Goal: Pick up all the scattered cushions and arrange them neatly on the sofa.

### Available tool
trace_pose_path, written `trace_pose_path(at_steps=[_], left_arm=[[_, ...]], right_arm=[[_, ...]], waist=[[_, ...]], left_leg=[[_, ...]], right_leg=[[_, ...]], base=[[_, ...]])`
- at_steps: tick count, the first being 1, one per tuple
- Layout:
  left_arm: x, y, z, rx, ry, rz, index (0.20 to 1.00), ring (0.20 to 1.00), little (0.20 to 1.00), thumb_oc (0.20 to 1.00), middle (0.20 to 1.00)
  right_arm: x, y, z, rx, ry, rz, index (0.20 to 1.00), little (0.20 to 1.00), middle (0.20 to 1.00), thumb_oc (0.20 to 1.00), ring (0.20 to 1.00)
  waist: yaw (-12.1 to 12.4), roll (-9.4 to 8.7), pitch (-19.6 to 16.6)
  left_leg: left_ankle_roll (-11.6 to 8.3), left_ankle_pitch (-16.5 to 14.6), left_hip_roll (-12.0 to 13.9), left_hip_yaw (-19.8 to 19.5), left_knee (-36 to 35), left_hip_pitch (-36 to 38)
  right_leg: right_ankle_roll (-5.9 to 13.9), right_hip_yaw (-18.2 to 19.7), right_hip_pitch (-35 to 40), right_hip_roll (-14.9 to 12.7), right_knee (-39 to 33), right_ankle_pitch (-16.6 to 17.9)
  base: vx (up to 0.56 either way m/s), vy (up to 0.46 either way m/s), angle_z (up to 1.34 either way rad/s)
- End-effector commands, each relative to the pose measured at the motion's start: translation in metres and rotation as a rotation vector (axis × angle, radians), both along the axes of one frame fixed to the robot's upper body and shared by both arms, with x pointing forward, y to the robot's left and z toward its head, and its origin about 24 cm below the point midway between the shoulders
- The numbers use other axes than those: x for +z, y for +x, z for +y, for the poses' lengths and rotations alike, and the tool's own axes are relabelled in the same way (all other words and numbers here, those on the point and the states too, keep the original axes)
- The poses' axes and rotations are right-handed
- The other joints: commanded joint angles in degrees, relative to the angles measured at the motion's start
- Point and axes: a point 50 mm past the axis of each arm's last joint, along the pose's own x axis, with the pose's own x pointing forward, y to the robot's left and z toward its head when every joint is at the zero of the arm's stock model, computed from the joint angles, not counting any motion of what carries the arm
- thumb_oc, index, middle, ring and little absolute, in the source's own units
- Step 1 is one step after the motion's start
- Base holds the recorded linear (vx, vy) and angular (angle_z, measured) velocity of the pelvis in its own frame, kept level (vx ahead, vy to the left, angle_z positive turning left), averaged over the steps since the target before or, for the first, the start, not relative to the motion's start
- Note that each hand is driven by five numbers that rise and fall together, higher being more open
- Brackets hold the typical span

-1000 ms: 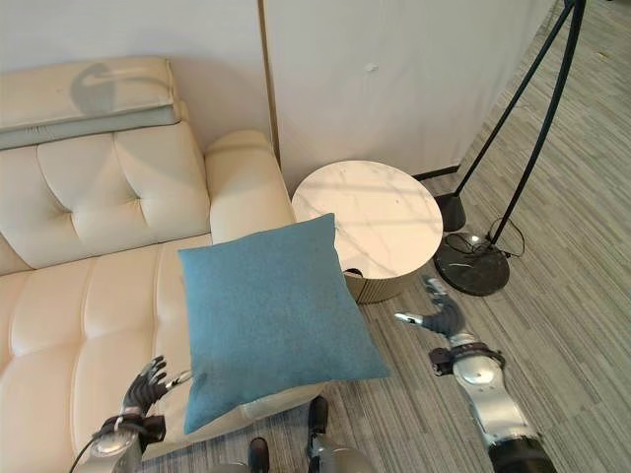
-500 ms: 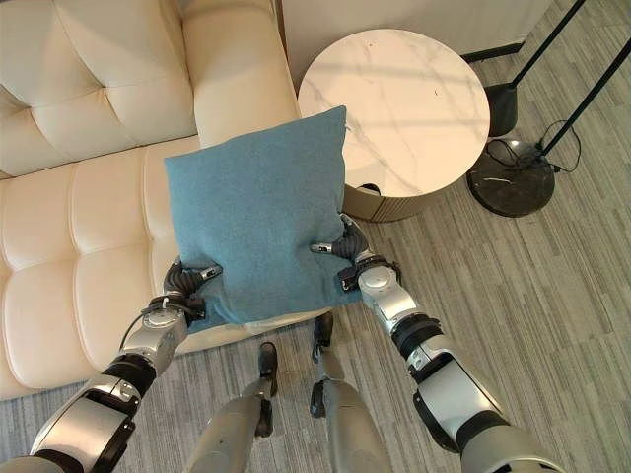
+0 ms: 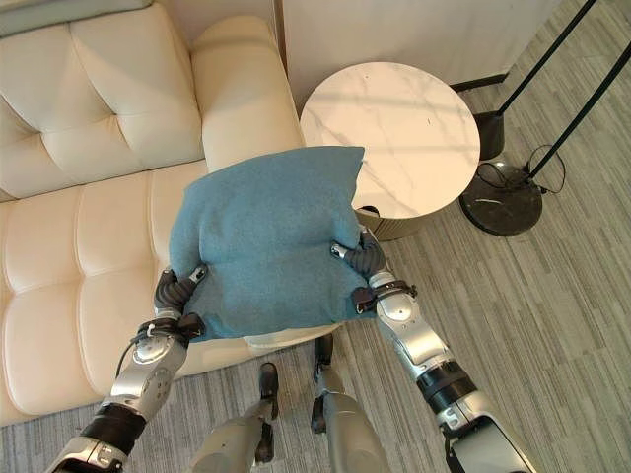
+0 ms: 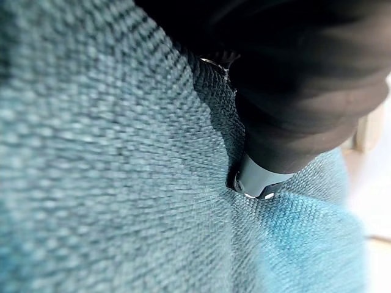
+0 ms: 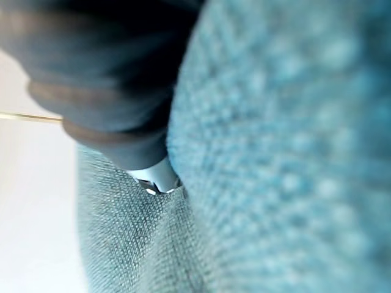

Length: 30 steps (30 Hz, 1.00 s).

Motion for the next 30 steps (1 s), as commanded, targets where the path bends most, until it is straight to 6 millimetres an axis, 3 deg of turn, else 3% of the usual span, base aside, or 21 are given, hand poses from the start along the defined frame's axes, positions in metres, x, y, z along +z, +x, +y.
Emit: trace_pose_path(at_steps=[1,3,6,8,11,14,15,16,18,19,20,21,24,25,26,27,28,29,30], left_arm=[[0.04,-0.001,-0.037,-0.187,-0.061,-0.25,0.2,0.2,0.2,0.2,0.2],[0.037,-0.018,-0.031,-0.187,-0.067,-0.25,0.2,0.2,0.2,0.2,0.2],[0.04,-0.027,-0.029,-0.197,-0.077,-0.262,0.2,0.2,0.2,0.2,0.2],[0.039,-0.034,-0.027,-0.194,-0.107,-0.268,0.2,0.2,0.2,0.2,0.2],[0.045,-0.035,-0.024,-0.192,-0.087,-0.29,0.2,0.2,0.2,0.2,0.2],[0.052,-0.035,-0.024,-0.229,-0.035,-0.316,0.2,0.2,0.2,0.2,0.2],[0.052,-0.035,-0.024,-0.229,-0.035,-0.316,0.2,0.2,0.2,0.2,0.2],[0.052,-0.035,-0.023,-0.246,-0.014,-0.316,0.2,0.2,0.2,0.2,0.2],[0.049,-0.038,-0.017,-0.231,0.026,-0.297,0.2,0.2,0.2,0.2,0.2],[0.051,-0.037,-0.021,-0.251,0.013,-0.306,0.2,0.2,0.2,0.2,0.2],[0.052,-0.037,-0.022,-0.256,0.016,-0.307,0.2,0.2,0.2,0.2,0.2],[0.052,-0.037,-0.022,-0.256,0.016,-0.307,0.2,0.2,0.2,0.2,0.2],[0.057,-0.033,-0.027,-0.285,0.032,-0.329,0.2,0.2,0.2,0.2,0.2],[0.059,-0.03,-0.03,-0.296,0.029,-0.341,0.2,0.2,0.2,0.2,0.2],[0.06,-0.029,-0.036,-0.32,0.02,-0.346,0.2,0.2,0.2,0.2,0.2],[0.06,-0.029,-0.036,-0.32,0.02,-0.346,0.2,0.2,0.2,0.2,0.2],[0.061,-0.029,-0.039,-0.335,0.015,-0.352,0.2,0.2,0.2,0.2,0.2],[0.061,-0.029,-0.042,-0.356,0.005,-0.357,0.2,0.2,0.2,0.2,0.2],[0.061,-0.029,-0.042,-0.356,0.005,-0.357,0.2,0.2,0.2,0.2,0.2]], right_arm=[[0.017,-0.029,0.037,0.222,0.118,-0.144,0.2,0.2,0.2,0.2,0.2],[0.012,-0.049,0.028,0.224,0.199,-0.13,0.2,0.2,0.2,0.2,0.2],[0.014,-0.059,0.021,0.222,0.22,-0.145,0.2,0.2,0.2,0.2,0.2],[0.021,-0.067,0.014,0.209,0.182,-0.189,0.2,0.2,0.2,0.2,0.2],[0.033,-0.067,0.01,0.18,0.139,-0.255,0.2,0.2,0.2,0.2,0.2],[0.033,-0.069,0.005,0.15,0.141,-0.275,0.2,0.2,0.2,0.2,0.2],[0.033,-0.069,0.005,0.15,0.141,-0.275,0.2,0.2,0.2,0.2,0.2],[0.031,-0.07,0.002,0.14,0.119,-0.27,0.2,0.2,0.2,0.2,0.2],[0.026,-0.068,-0.004,0.106,0.073,-0.255,0.2,0.2,0.2,0.2,0.2],[0.028,-0.068,-0.006,0.103,0.083,-0.258,0.2,0.2,0.2,0.2,0.2],[0.028,-0.067,-0.008,0.101,0.084,-0.257,0.2,0.2,0.2,0.2,0.2],[0.028,-0.067,-0.008,0.101,0.084,-0.257,0.2,0.2,0.2,0.2,0.2],[0.034,-0.063,-0.016,0.076,0.069,-0.28,0.2,0.2,0.2,0.2,0.2],[0.036,-0.062,-0.018,0.074,0.056,-0.285,0.2,0.2,0.2,0.2,0.2],[0.036,-0.062,-0.019,0.072,0.038,-0.282,0.2,0.2,0.2,0.2,0.2],[0.036,-0.062,-0.019,0.072,0.038,-0.282,0.2,0.2,0.2,0.2,0.2],[0.036,-0.063,-0.018,0.082,0.045,-0.279,0.2,0.2,0.2,0.2,0.2],[0.037,-0.066,-0.016,0.104,0.066,-0.279,0.2,0.2,0.2,0.2,0.2],[0.037,-0.066,-0.016,0.104,0.066,-0.279,0.2,0.2,0.2,0.2,0.2]], waist=[[-0.9,1.26,-9.6],[-1.5,1.27,-11.7],[-1.8,1.3,-12.6],[-2.2,1.14,-12.5],[-2.5,0.7,-9.7],[-1.7,0.85,-8.7],[-1.6,0.85,-8.7],[-1.0,1.14,-9.5],[0.9,0.53,-11.6],[2.2,0.02,-12.4],[2.8,-0.1,-12.6],[2.7,-0.09,-12.6],[2.8,0.86,-11.2],[2.4,0.73,-10.4],[0.9,0.3,-10.0],[0.9,0.44,-10.0],[0.2,-0.16,-10.1],[-0.8,-1.04,-10.5],[-0.8,-0.99,-10.6]], left_leg=[[-1.66,-3.1,0.9,0.0,1.9,-1.1],[-1.26,-3.7,0.6,0.3,1.5,1.2],[-1.04,-3.7,0.3,0.3,1.1,2.1],[-0.68,-3.6,0.1,0.1,0.6,2.6],[0.1,-2.7,0.3,0.9,1.2,1.2],[0.26,-0.9,1.6,1.0,3.5,-2.5],[0.26,-0.9,1.6,1.0,3.5,-2.6],[0.21,0.4,2.3,0.4,3.7,-3.8],[-0.24,2.9,2.4,-0.7,3.2,-6.1],[-1.84,5.7,2.2,-1.4,2.7,-9.4],[-3.05,7.3,2.3,-1.6,2.3,-10.9],[-3.08,7.3,2.3,-1.6,2.3,-10.9],[-6.5,10.5,3.6,-1.2,1.6,-15.3],[-6.41,9.4,3.2,-0.5,2.6,-15.5],[-5.07,6.7,3.7,2.3,7.1,-15.6],[-5.08,6.7,3.8,2.2,7.3,-15.8],[-4.07,4.1,4.0,3.4,9.4,-14.5],[-3.47,-0.6,4.2,3.9,12.7,-11.8],[-3.47,-0.5,4.3,3.9,12.6,-12.0]], right_leg=[[5.53,0.8,5.5,-1.7,3.3,-11.7],[6.02,1.3,7.2,-1.8,2.7,-11.4],[6.38,1.8,7.6,-1.9,2.8,-11.1],[6.69,2.3,7.0,-2.1,4.0,-10.9],[8.47,3.6,1.6,-1.7,10.7,-9.6],[7.59,2.8,1.5,-1.4,19.5,-15.0],[7.59,2.8,1.4,-1.4,19.5,-15.0],[6.36,3.4,3.4,-0.4,26.1,-18.4],[6.04,6.3,9.5,1.0,29.8,-19.1],[4.04,7.7,14.2,2.7,21.9,-24.4],[3.01,7.6,15.6,3.4,17.8,-26.0],[2.98,7.6,15.7,3.4,17.5,-25.9],[1.4,6.6,14.3,5.4,12.0,-25.5],[1.46,5.4,13.6,4.8,11.5,-24.8],[2.13,2.7,12.2,3.0,10.2,-22.6],[2.09,2.7,12.0,3.2,10.1,-22.4],[2.53,1.5,11.6,1.7,9.5,-21.1],[3.03,-0.2,11.1,-0.3,7.9,-19.3],[3.0,-0.3,11.0,-0.2,7.8,-19.1]], base=[[0.06,0.075,-0.03],[0.05,0.106,-0.06],[-0.03,0.1,-0.11],[-0.15,0.102,-0.16],[-0.26,0.043,-0.2],[-0.33,-0.001,-0.18],[-0.25,-0.032,-0.01],[-0.23,-0.064,0.12],[-0.39,-0.198,0.44],[-0.4,-0.237,0.4],[-0.22,-0.131,0.25],[-0.22,-0.113,0.2],[-0.39,-0.118,0.43],[-0.53,-0.048,0.83],[-0.4,-0.012,0.66],[-0.35,0.011,0.86],[-0.26,0.015,0.56],[-0.26,0.014,0.44],[-0.22,0.036,0.3]])
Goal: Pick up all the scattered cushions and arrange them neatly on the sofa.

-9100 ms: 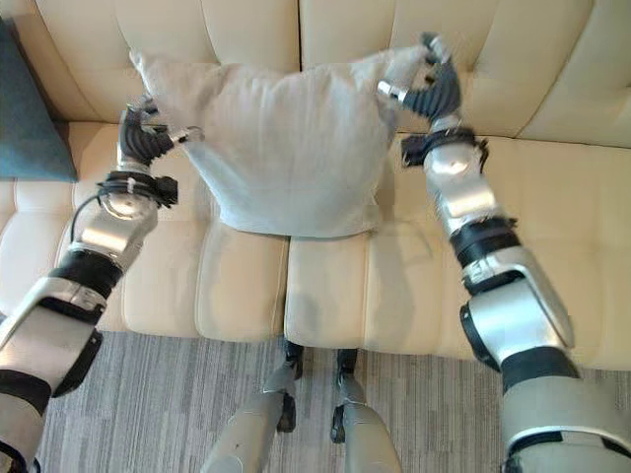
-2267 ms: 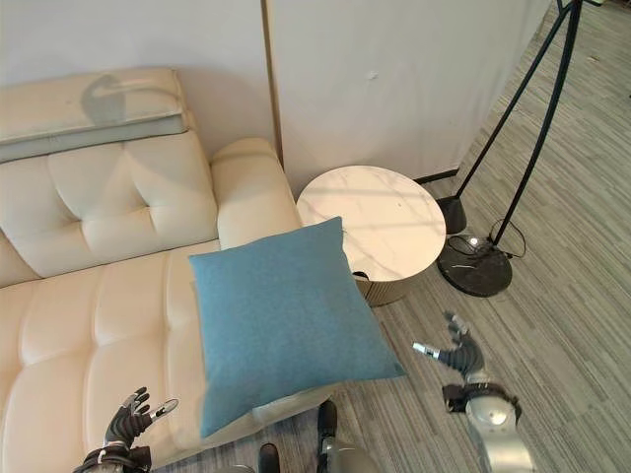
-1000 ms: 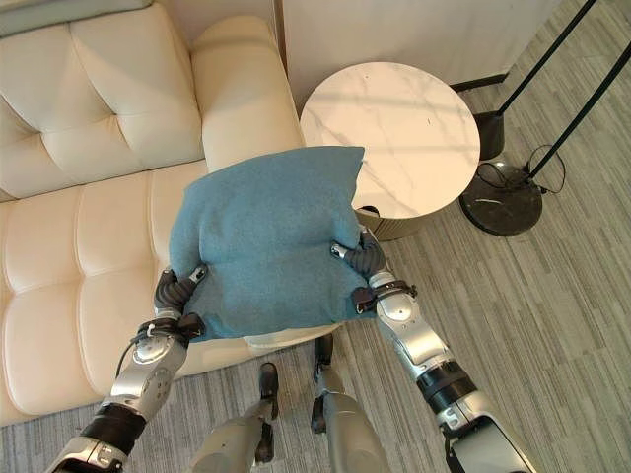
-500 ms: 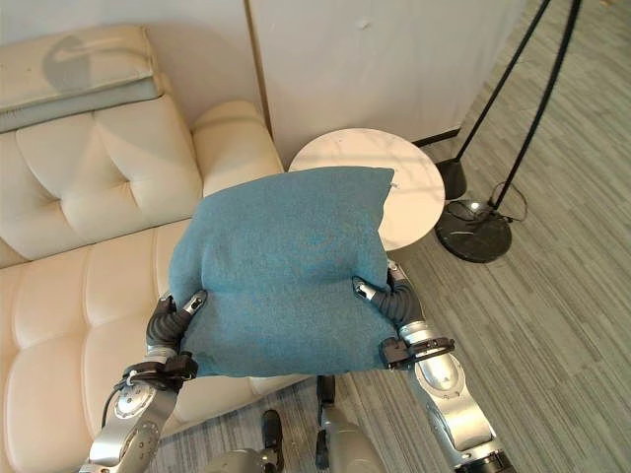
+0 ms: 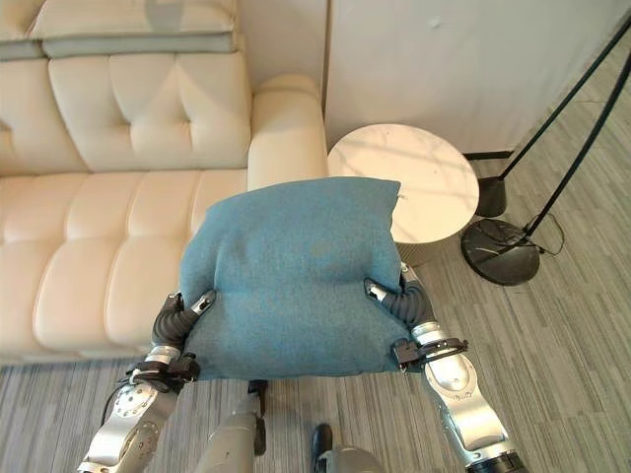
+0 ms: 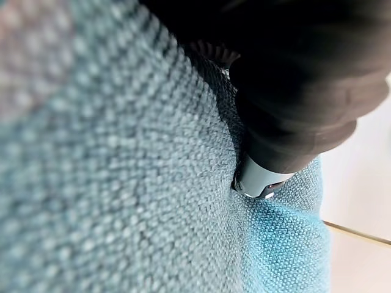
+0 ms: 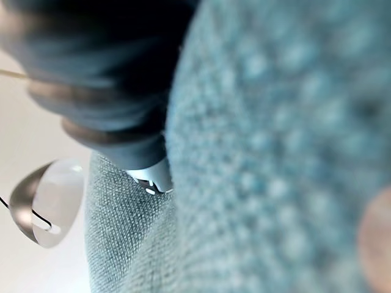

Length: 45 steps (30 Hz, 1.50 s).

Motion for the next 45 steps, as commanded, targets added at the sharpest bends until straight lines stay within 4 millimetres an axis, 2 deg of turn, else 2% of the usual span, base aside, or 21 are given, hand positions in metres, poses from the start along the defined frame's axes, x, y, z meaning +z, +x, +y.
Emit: trace_pose_path(at_steps=[1,3,4,5,7,10,14,21,23,24,26,27,32,35,38,39,40,41,42,44,45], left_arm=[[0.061,0.02,-0.037,-0.202,-0.033,-0.335,0.2,0.2,0.2,0.2,0.2],[0.062,0.021,-0.04,-0.208,-0.047,-0.336,0.2,0.2,0.2,0.2,0.2],[0.062,0.023,-0.043,-0.216,-0.054,-0.336,0.2,0.2,0.2,0.2,0.2],[0.062,0.024,-0.045,-0.221,-0.063,-0.335,0.2,0.2,0.2,0.2,0.2],[0.057,0.024,-0.046,-0.23,-0.058,-0.311,0.2,0.2,0.2,0.2,0.2],[0.05,0.021,-0.04,-0.214,-0.039,-0.278,0.2,0.2,0.2,0.2,0.2],[0.044,0.017,-0.033,-0.195,-0.031,-0.25,0.2,0.2,0.2,0.2,0.2],[0.047,0.019,-0.03,-0.201,0.004,-0.259,0.2,0.2,0.2,0.2,0.2],[0.046,0.018,-0.028,-0.203,0.028,-0.252,0.2,0.2,0.2,0.2,0.2],[0.047,0.019,-0.028,-0.203,0.037,-0.257,0.2,0.2,0.2,0.2,0.2],[0.048,0.02,-0.028,-0.206,0.056,-0.263,0.2,0.2,0.2,0.2,0.2],[0.047,0.021,-0.031,-0.226,0.061,-0.258,0.2,0.2,0.2,0.2,0.2],[0.047,0.022,-0.032,-0.235,0.064,-0.264,0.2,0.2,0.2,0.2,0.2],[0.045,0.023,-0.03,-0.217,0.065,-0.258,0.2,0.2,0.2,0.2,0.2],[0.043,0.023,-0.033,-0.228,0.051,-0.255,0.2,0.2,0.2,0.2,0.2],[0.04,0.021,-0.035,-0.241,0.042,-0.248,0.2,0.2,0.2,0.2,0.2],[0.036,0.017,-0.043,-0.275,0.028,-0.233,0.2,0.2,0.2,0.2,0.2],[0.036,0.017,-0.043,-0.275,0.028,-0.233,0.2,0.2,0.2,0.2,0.2],[0.035,0.017,-0.047,-0.289,0.016,-0.229,0.2,0.2,0.2,0.2,0.2],[0.033,0.016,-0.048,-0.304,0.014,-0.217,0.2,0.2,0.2,0.2,0.2],[0.031,0.016,-0.047,-0.304,0.036,-0.211,0.2,0.2,0.2,0.2,0.2]], right_arm=[[0.044,-0.003,0.024,0.148,0.115,-0.247,0.2,0.2,0.2,0.2,0.2],[0.045,-0.003,0.023,0.148,0.119,-0.25,0.2,0.2,0.2,0.2,0.2],[0.044,-0.004,0.022,0.139,0.122,-0.25,0.2,0.2,0.2,0.2,0.2],[0.044,-0.007,0.017,0.121,0.117,-0.254,0.2,0.2,0.2,0.2,0.2],[0.043,-0.006,0.015,0.096,0.126,-0.247,0.2,0.2,0.2,0.2,0.2],[0.039,-0.005,0.02,0.115,0.137,-0.222,0.2,0.2,0.2,0.2,0.2],[0.036,-0.002,0.032,0.172,0.164,-0.191,0.2,0.2,0.2,0.2,0.2],[0.038,0.001,0.041,0.21,0.197,-0.189,0.2,0.2,0.2,0.2,0.2],[0.041,0.001,0.049,0.238,0.232,-0.197,0.2,0.2,0.2,0.2,0.2],[0.043,0.0,0.052,0.255,0.247,-0.205,0.2,0.2,0.2,0.2,0.2],[0.043,0.0,0.056,0.267,0.266,-0.206,0.2,0.2,0.2,0.2,0.2],[0.041,0.0,0.055,0.269,0.272,-0.196,0.2,0.2,0.2,0.2,0.2],[0.043,0.001,0.052,0.285,0.282,-0.197,0.2,0.2,0.2,0.2,0.2],[0.042,0.0,0.05,0.301,0.299,-0.185,0.2,0.2,0.2,0.2,0.2],[0.037,-0.002,0.045,0.286,0.294,-0.165,0.2,0.2,0.2,0.2,0.2],[0.035,-0.006,0.039,0.276,0.293,-0.157,0.2,0.2,0.2,0.2,0.2],[0.03,-0.011,0.033,0.256,0.292,-0.138,0.2,0.2,0.2,0.2,0.2],[0.03,-0.011,0.034,0.255,0.292,-0.137,0.2,0.2,0.2,0.2,0.2],[0.029,-0.01,0.03,0.242,0.285,-0.137,0.2,0.2,0.2,0.2,0.2],[0.027,-0.01,0.024,0.218,0.26,-0.13,0.2,0.2,0.2,0.2,0.2],[0.026,-0.01,0.018,0.198,0.242,-0.125,0.2,0.2,0.2,0.2,0.2]], waist=[[-3.6,-2.33,-3.6],[-4.3,-2.2,-4.1],[-5.0,-1.92,-4.7],[-6.5,-1.22,-5.4],[-7.3,-0.27,-6.3],[-7.3,0.02,-6.9],[-5.8,-0.85,-6.4],[-4.2,-1.45,-6.1],[-3.2,-1.1,-5.5],[-3.3,-0.67,-4.3],[-3.7,-0.13,-3.1],[-4.9,0.47,-2.6],[-6.8,1.16,-1.9],[-8.3,0.27,-2.2],[-9.1,0.95,-3.1],[-10.3,0.73,-3.7],[-11.4,1.28,-5.1],[-11.5,1.09,-5.2],[-11.7,1.48,-5.2],[-12.7,1.47,-6.1],[-12.9,2.04,-6.5]], left_leg=[[2.24,-10.8,-2.9,2.7,3.4,6.9],[1.98,-11.2,-1.7,4.1,2.5,9.3],[1.63,-11.4,-0.2,6.4,1.6,11.4],[0.79,-10.1,2.3,12.1,-1.3,14.3],[-0.54,-10.1,3.4,14.9,-3.7,16.6],[-0.52,-11.1,2.1,13.8,-4.4,17.7],[1.18,-13.7,0.1,11.9,-1.9,17.3],[3.85,-14.1,-2.3,10.1,-1.0,15.6],[6.15,-15.4,-5.0,8.2,-1.4,15.8],[7.44,-15.8,-6.3,7.1,-1.7,16.6],[8.37,-16.6,-7.2,5.7,-2.0,17.7],[8.58,-17.5,-8.1,4.0,-2.5,19.4],[8.34,-20.2,-9.5,1.6,-2.4,22.3],[7.34,-22.7,-11.5,0.1,-2.9,26.4],[5.66,-24.2,-10.7,-1.1,-2.3,29.5],[5.02,-23.5,-10.9,-2.0,-1.7,30.4],[3.37,-21.8,-10.3,-3.8,0.9,31.2],[3.42,-21.6,-10.5,-3.9,0.8,31.0],[1.83,-19.4,-9.7,-3.9,3.7,30.1],[-0.61,-15.7,-7.0,-2.3,10.4,28.1],[-2.17,-11.8,-5.0,-0.8,16.8,26.3]], right_leg=[[8.11,-1.6,2.1,-3.6,-7.4,2.3],[8.26,-3.2,1.8,-4.2,-7.8,2.6],[8.49,-5.1,1.8,-4.9,-8.0,2.6],[9.09,-8.9,1.8,-6.0,-7.9,2.8],[9.79,-10.9,3.4,-6.7,-9.8,2.6],[10.04,-11.8,5.0,-7.4,-9.9,3.1],[10.25,-10.2,6.5,-8.2,-8.8,2.6],[11.02,-9.9,5.5,-10.5,-5.7,2.9],[12.03,-8.7,3.4,-13.5,1.4,3.5],[11.98,-7.1,0.6,-15.1,9.2,5.7],[11.64,-4.4,-3.3,-13.9,15.6,6.1],[11.07,-1.1,-7.4,-9.6,17.4,4.6],[10.98,-2.0,-12.4,-6.7,10.8,5.2],[12.96,-7.6,-15.6,-6.9,0.8,9.4],[13.38,-12.4,-14.8,-6.3,-3.8,8.7],[12.7,-12.6,-14.3,-6.5,-4.5,9.7],[11.42,-9.7,-12.7,-5.7,-4.7,10.6],[11.44,-9.7,-12.8,-5.9,-4.8,10.7],[10.96,-9.4,-11.5,-5.5,-4.9,11.2],[9.73,-9.8,-9.2,-5.3,-4.9,10.6],[8.23,-9.3,-6.7,-4.0,-5.1,8.5]], base=[[-0.09,0.027,0.37],[-0.09,0.047,0.76],[-0.07,0.072,0.89],[0.02,0.107,1.09],[0.07,0.147,1.62],[0.05,0.133,0.64],[0.04,0.12,0.12],[0.06,0.195,0.06],[0.2,0.455,0.01],[0.15,0.384,0.03],[0.2,0.322,0.18],[0.21,0.19,0.36],[0.28,0.105,0.45],[0.44,0.046,0.41],[0.5,-0.022,0.24],[0.67,-0.093,0.38],[0.49,-0.08,0.54],[0.43,-0.081,0.88],[0.22,-0.079,1.18],[0.46,-0.126,0.87],[0.42,-0.089,0.22]])
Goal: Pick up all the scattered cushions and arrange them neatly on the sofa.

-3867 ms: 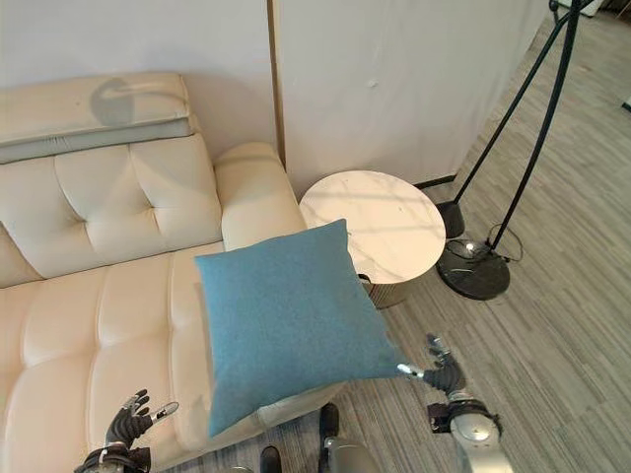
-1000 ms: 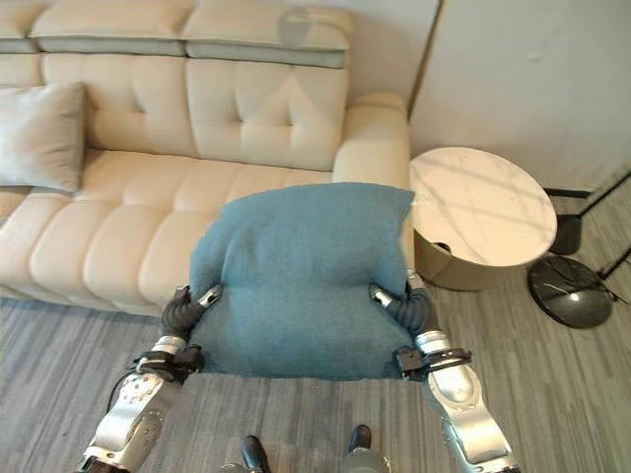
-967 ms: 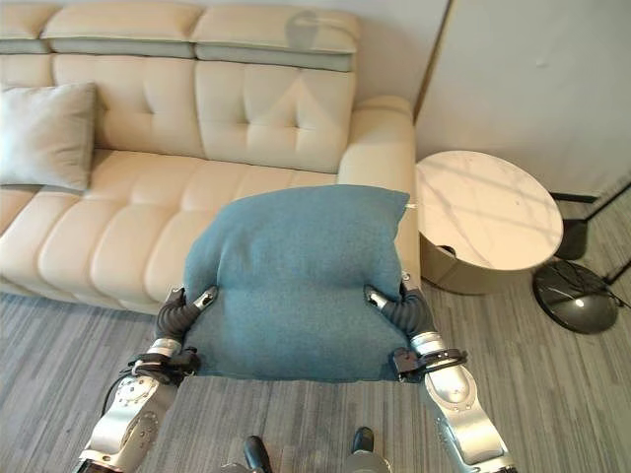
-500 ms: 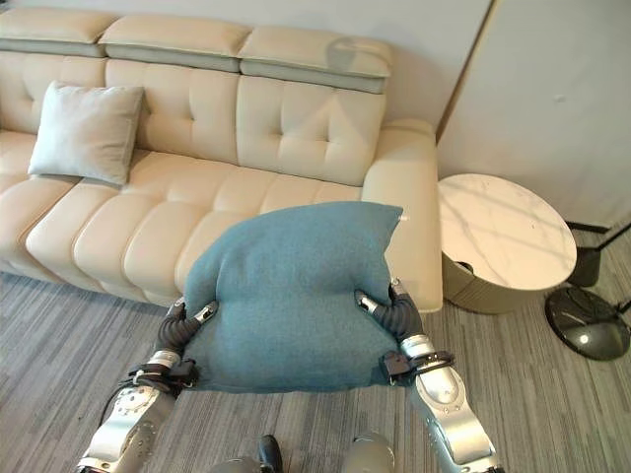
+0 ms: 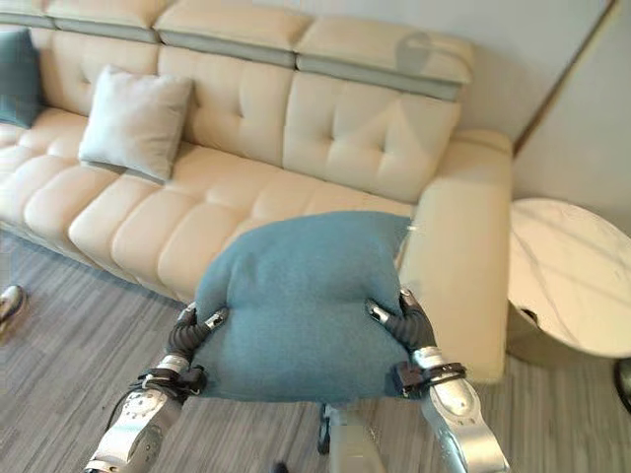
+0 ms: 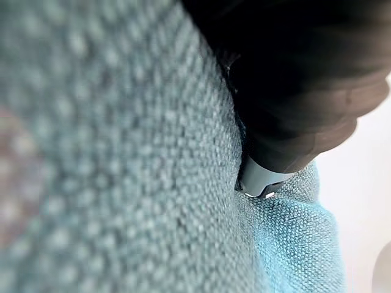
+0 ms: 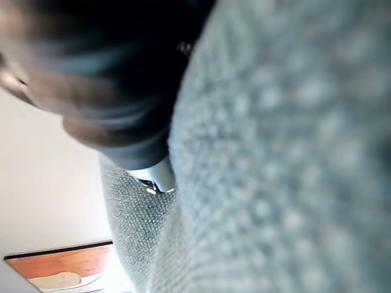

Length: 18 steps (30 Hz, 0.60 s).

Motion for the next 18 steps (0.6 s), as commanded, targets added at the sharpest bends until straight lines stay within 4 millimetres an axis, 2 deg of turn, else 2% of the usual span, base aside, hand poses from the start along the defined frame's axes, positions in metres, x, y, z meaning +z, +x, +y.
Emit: trace_pose_path(at_steps=[1,3,5,6,7,8,11,12,14,15,16,18], left_arm=[[0.056,0.016,-0.037,-0.211,-0.033,-0.307,0.2,0.2,0.2,0.2,0.2],[0.054,0.017,-0.04,-0.225,-0.034,-0.299,0.2,0.2,0.2,0.2,0.2],[0.056,0.019,-0.039,-0.227,-0.021,-0.305,0.2,0.2,0.2,0.2,0.2],[0.06,0.02,-0.038,-0.225,-0.016,-0.32,0.2,0.2,0.2,0.2,0.2],[0.062,0.021,-0.036,-0.216,-0.008,-0.331,0.2,0.2,0.2,0.2,0.2],[0.064,0.021,-0.033,-0.199,0.0,-0.34,0.2,0.2,0.2,0.2,0.2],[0.064,0.021,-0.031,-0.182,-0.005,-0.341,0.2,0.2,0.2,0.2,0.2],[0.064,0.02,-0.032,-0.169,-0.022,-0.341,0.2,0.2,0.2,0.2,0.2],[0.062,0.019,-0.032,-0.173,-0.018,-0.335,0.2,0.2,0.2,0.2,0.2],[0.062,0.019,-0.029,-0.167,-0.007,-0.331,0.2,0.2,0.2,0.2,0.2],[0.064,0.021,-0.027,-0.162,0.003,-0.339,0.2,0.2,0.2,0.2,0.2],[0.065,0.023,-0.023,-0.147,0.022,-0.342,0.2,0.2,0.2,0.2,0.2]], right_arm=[[0.049,0.009,0.027,0.147,0.085,-0.275,0.2,0.2,0.2,0.2,0.2],[0.049,0.01,0.025,0.143,0.065,-0.269,0.2,0.2,0.2,0.2,0.2],[0.052,0.013,0.024,0.13,0.057,-0.283,0.2,0.2,0.2,0.2,0.2],[0.055,0.014,0.024,0.127,0.061,-0.293,0.2,0.2,0.2,0.2,0.2],[0.055,0.014,0.024,0.126,0.069,-0.299,0.2,0.2,0.2,0.2,0.2],[0.057,0.014,0.024,0.119,0.078,-0.308,0.2,0.2,0.2,0.2,0.2],[0.055,0.015,0.025,0.115,0.084,-0.301,0.2,0.2,0.2,0.2,0.2],[0.052,0.015,0.023,0.106,0.091,-0.288,0.2,0.2,0.2,0.2,0.2],[0.051,0.014,0.024,0.113,0.087,-0.286,0.2,0.2,0.2,0.2,0.2],[0.051,0.015,0.026,0.123,0.08,-0.285,0.2,0.2,0.2,0.2,0.2],[0.053,0.018,0.031,0.132,0.07,-0.298,0.2,0.2,0.2,0.2,0.2],[0.054,0.02,0.035,0.134,0.076,-0.306,0.2,0.2,0.2,0.2,0.2]], waist=[[-1.7,-0.41,-3.8],[-1.5,-0.9,-3.9],[-0.5,-2.21,-3.6],[0.0,-3.18,-3.3],[0.8,-3.59,-2.7],[2.3,-3.74,-2.0],[3.1,-3.94,-1.9],[3.5,-3.56,-2.0],[3.6,-3.1,-2.4],[3.4,-2.78,-2.6],[3.4,-2.84,-2.8],[3.6,-2.89,-2.9]], left_leg=[[-6.04,12.2,2.5,5.0,8.3,3.3],[-3.82,10.3,4.5,8.2,7.2,1.0],[-1.56,5.4,4.1,8.4,3.7,-3.7],[-1.26,4.8,3.8,7.7,1.4,-6.3],[-1.67,5.9,4.4,6.4,-0.9,-8.9],[-2.56,9.4,4.4,2.9,-5.2,-11.0],[-3.19,11.6,4.7,0.7,-6.9,-12.0],[-3.56,13.2,5.3,-1.8,-9.2,-12.4],[-3.59,13.3,5.9,-0.5,-11.5,-10.1],[-2.86,13.1,5.4,-0.4,-11.4,-9.7],[-2.15,13.0,5.1,1.7,-12.0,-8.8],[-1.66,12.8,4.9,3.1,-12.4,-8.2]], right_leg=[[7.28,1.0,3.3,1.7,-2.6,-5.2],[7.07,2.3,5.2,1.6,-3.2,-6.7],[7.76,4.9,7.4,1.0,-4.1,-7.9],[7.97,6.4,7.9,0.5,-3.9,-8.2],[8.13,8.1,9.0,0.5,-3.8,-8.6],[7.91,10.8,10.6,1.4,-3.6,-9.4],[7.78,12.4,11.3,1.7,-3.3,-9.6],[7.89,15.1,12.4,2.2,-2.3,-10.9],[8.17,15.9,12.7,2.2,-1.7,-11.3],[8.52,16.8,12.2,2.0,-0.8,-11.2],[8.89,18.7,11.2,1.6,0.4,-11.0],[9.25,19.5,10.7,1.4,0.5,-10.8]], base=[[0.37,-0.06,0.08],[0.24,0.002,-0.31],[0.28,0.037,-0.25],[0.24,0.083,-0.3],[0.28,0.132,-0.8],[0.22,0.104,-0.87],[0.19,0.131,-0.93],[0.18,0.186,-1.17],[0.22,0.231,-1.1],[0.23,0.319,-1.04],[0.13,0.236,-0.63],[0.07,0.186,-0.79]])
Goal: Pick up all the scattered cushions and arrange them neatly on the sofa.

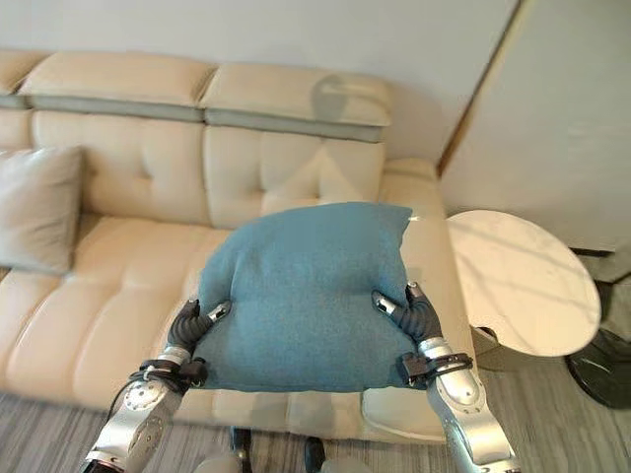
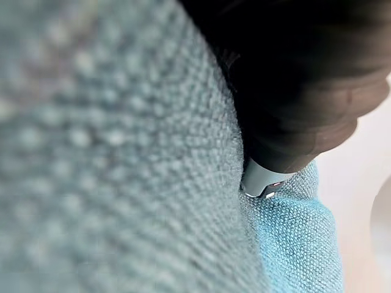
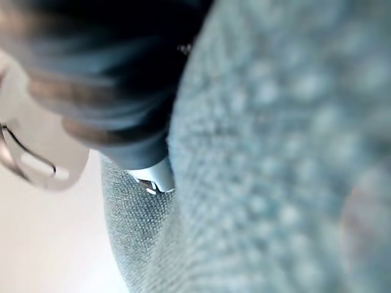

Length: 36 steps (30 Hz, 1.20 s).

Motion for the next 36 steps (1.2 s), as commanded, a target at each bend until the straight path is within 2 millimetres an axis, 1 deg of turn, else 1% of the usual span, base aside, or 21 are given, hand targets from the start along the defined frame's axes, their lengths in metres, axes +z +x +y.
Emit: trace_pose_path(at_steps=[1,2,4,5,9,14,16,17,18,19,20,23,25,27,28,29,31,33,34,35,36], left_arm=[[0.062,0.02,-0.016,-0.096,0.0,-0.325,0.2,0.2,0.2,0.2,0.2],[0.062,0.021,-0.016,-0.096,0.0,-0.326,0.2,0.2,0.2,0.2,0.2],[0.064,0.023,-0.008,-0.066,0.013,-0.334,0.2,0.2,0.2,0.2,0.2],[0.065,0.024,-0.001,-0.03,0.026,-0.341,0.2,0.2,0.2,0.2,0.2],[0.066,0.026,0.002,-0.011,0.032,-0.346,0.2,0.2,0.2,0.2,0.2],[0.081,0.04,0.002,0.044,0.014,-0.418,0.2,0.2,0.2,0.2,0.2],[0.104,0.057,-0.008,0.049,-0.007,-0.504,0.2,0.2,0.2,0.2,0.2],[0.134,0.074,-0.011,0.063,0.021,-0.611,0.2,0.2,0.2,0.2,0.2],[0.134,0.074,-0.011,0.063,0.021,-0.613,0.2,0.2,0.2,0.2,0.2],[0.167,0.088,-0.015,0.075,0.036,-0.724,0.2,0.2,0.2,0.2,0.2],[0.168,0.088,-0.016,0.074,0.036,-0.727,0.2,0.2,0.2,0.2,0.2],[0.22,0.104,-0.022,0.105,0.058,-0.885,0.2,0.2,0.2,0.2,0.2],[0.269,0.116,-0.026,0.174,0.068,-1.007,0.2,0.2,0.2,0.2,0.2],[0.287,0.119,-0.028,0.195,0.073,-1.047,0.2,0.2,0.2,0.2,0.2],[0.318,0.122,-0.029,0.247,0.088,-1.106,0.2,0.2,0.2,0.2,0.2],[0.321,0.122,-0.03,0.247,0.087,-1.113,0.2,0.2,0.2,0.2,0.2],[0.359,0.124,-0.024,0.337,0.099,-1.164,0.2,0.2,0.2,0.2,0.2],[0.374,0.123,-0.023,0.361,0.111,-1.187,0.2,0.2,0.2,0.2,0.2],[0.388,0.122,-0.018,0.399,0.147,-1.197,0.231,0.231,0.231,0.231,0.231],[0.399,0.123,-0.014,0.428,0.176,-1.192,0.711,0.711,0.711,0.711,0.711],[0.405,0.123,-0.012,0.449,0.161,-1.187,0.918,0.918,0.918,0.918,0.918]], right_arm=[[0.054,0.02,0.053,0.196,0.101,-0.3,0.2,0.2,0.2,0.2,0.2],[0.055,0.02,0.053,0.196,0.102,-0.301,0.2,0.2,0.2,0.2,0.2],[0.058,0.026,0.064,0.218,0.133,-0.312,0.2,0.2,0.2,0.2,0.2],[0.059,0.028,0.073,0.244,0.157,-0.316,0.2,0.2,0.2,0.2,0.2],[0.058,0.03,0.076,0.253,0.166,-0.313,0.2,0.2,0.2,0.2,0.2],[0.082,0.046,0.094,0.269,0.196,-0.394,0.2,0.2,0.2,0.2,0.2],[0.112,0.058,0.109,0.281,0.2,-0.498,0.2,0.2,0.2,0.2,0.2],[0.143,0.071,0.12,0.275,0.19,-0.597,0.2,0.2,0.2,0.2,0.2],[0.143,0.071,0.12,0.275,0.19,-0.599,0.2,0.2,0.2,0.2,0.2],[0.175,0.081,0.129,0.254,0.194,-0.689,0.2,0.2,0.2,0.2,0.2],[0.176,0.081,0.129,0.254,0.195,-0.692,0.2,0.2,0.2,0.2,0.2],[0.222,0.093,0.132,0.182,0.22,-0.811,0.2,0.2,0.2,0.2,0.2],[0.273,0.1,0.133,0.057,0.209,-0.94,0.2,0.2,0.2,0.2,0.2],[0.29,0.101,0.131,0.01,0.187,-0.984,0.2,0.2,0.2,0.2,0.2],[0.319,0.101,0.135,-0.062,0.154,-1.044,0.2,0.2,0.2,0.2,0.2],[0.321,0.1,0.135,-0.063,0.155,-1.051,0.2,0.2,0.2,0.2,0.2],[0.35,0.104,0.137,-0.154,0.046,-1.089,0.2,0.2,0.2,0.2,0.2],[0.361,0.104,0.137,-0.174,0.027,-1.102,0.2,0.2,0.2,0.2,0.2],[0.37,0.106,0.131,-0.212,-0.034,-1.106,0.325,0.325,0.325,0.325,0.325],[0.378,0.107,0.129,-0.229,-0.057,-1.11,0.598,0.598,0.598,0.598,0.598],[0.38,0.108,0.125,-0.234,-0.044,-1.091,0.824,0.824,0.824,0.824,0.824]], waist=[[3.2,-1.24,0.1],[3.3,-1.24,0.1],[4.3,-1.24,0.3],[5.1,-1.09,0.5],[5.2,-0.95,0.4],[6.5,0.83,1.9],[7.2,2.25,3.5],[7.9,3.2,4.6],[7.9,3.17,4.6],[8.9,3.92,5.1],[8.9,3.89,5.2],[10.1,4.91,5.6],[11.4,5.76,6.4],[11.8,5.92,6.9],[12.5,6.24,7.6],[12.5,6.23,7.8],[13.7,6.38,8.5],[14.0,6.33,8.8],[14.3,6.3,8.9],[14.4,6.36,9.2],[14.4,6.39,9.5]], left_leg=[[-0.21,-6.8,-1.3,7.8,0.1,4.7],[-0.23,-6.7,-1.3,8.0,0.0,4.5],[0.11,-7.2,-1.1,11.5,-0.8,5.4],[0.39,-7.7,-1.2,13.2,-1.0,6.0],[0.65,-7.9,-1.7,13.2,-0.8,6.0],[1.05,-7.7,-3.3,12.8,-0.7,2.6],[1.09,-7.0,-3.8,11.9,-0.1,-2.2],[0.89,-5.9,-4.0,11.3,0.2,-5.9],[0.89,-5.9,-4.0,11.3,0.3,-6.0],[0.7,-4.6,-4.3,10.1,-0.1,-8.8],[0.7,-4.6,-4.3,10.1,-0.1,-8.9],[0.15,-2.8,-4.5,8.7,-1.4,-12.0],[-0.51,-1.2,-4.5,7.4,-2.8,-14.1],[-0.67,-0.7,-4.6,6.9,-3.3,-14.6],[-1.22,0.2,-4.9,6.0,-4.1,-16.2],[-1.23,0.3,-4.9,5.9,-4.1,-16.4],[-1.73,1.5,-5.5,4.7,-5.4,-18.4],[-1.81,1.8,-5.6,4.3,-5.7,-19.3],[-1.93,2.0,-5.6,4.0,-5.8,-20.3],[-2.08,2.4,-5.6,3.9,-5.9,-21.5],[-2.3,2.6,-5.7,3.8,-5.9,-22.5]], right_leg=[[6.85,-2.6,-6.4,-6.2,6.7,-1.2],[6.83,-2.5,-6.6,-6.2,6.6,-1.0],[7.41,-6.7,-8.3,-7.9,7.0,0.3],[7.98,-10.8,-9.1,-9.7,6.9,0.8],[8.02,-10.7,-8.8,-9.9,5.7,1.1],[7.63,-11.0,-11.3,-11.0,3.4,2.1],[7.54,-10.5,-15.8,-11.7,4.2,2.6],[7.5,-10.1,-19.5,-12.0,4.9,3.1],[7.5,-10.0,-19.7,-12.0,5.0,3.1],[7.48,-9.9,-21.9,-11.9,4.9,3.4],[7.48,-9.9,-22.0,-11.9,5.0,3.4],[7.74,-10.3,-24.8,-11.8,4.7,3.9],[8.18,-10.9,-26.8,-11.9,4.4,4.1],[8.28,-11.0,-27.4,-11.9,4.4,4.1],[8.75,-11.5,-28.8,-12.0,4.3,4.2],[8.74,-11.6,-29.0,-12.0,4.4,4.2],[9.26,-12.1,-31.3,-12.0,4.2,4.6],[9.35,-12.1,-32.1,-12.1,4.1,4.6],[9.52,-12.3,-33.1,-12.1,4.1,4.7],[9.79,-12.6,-34.4,-12.3,4.2,4.9],[9.9,-12.7,-35.1,-12.4,4.3,5.0]], base=[[0.02,0.172,-0.96],[-0.05,0.151,-1.26],[-0.05,0.08,-1.4],[-0.01,0.051,-1.14],[0.03,0.025,-0.36],[-0.09,0.02,-0.02],[-0.23,0.008,0.03],[-0.14,0.003,0.08],[-0.16,-0.01,0.08],[-0.06,-0.005,0.06],[-0.09,-0.013,0.02],[-0.03,-0.021,0.08],[-0.03,-0.023,0.2],[-0.03,-0.031,0.23],[-0.03,-0.041,0.22],[-0.03,-0.045,0.18],[-0.02,-0.025,0.13],[-0.01,-0.023,0.19],[-0.01,-0.041,0.15],[-0.01,-0.042,0.1],[-0.01,-0.041,0.13]])
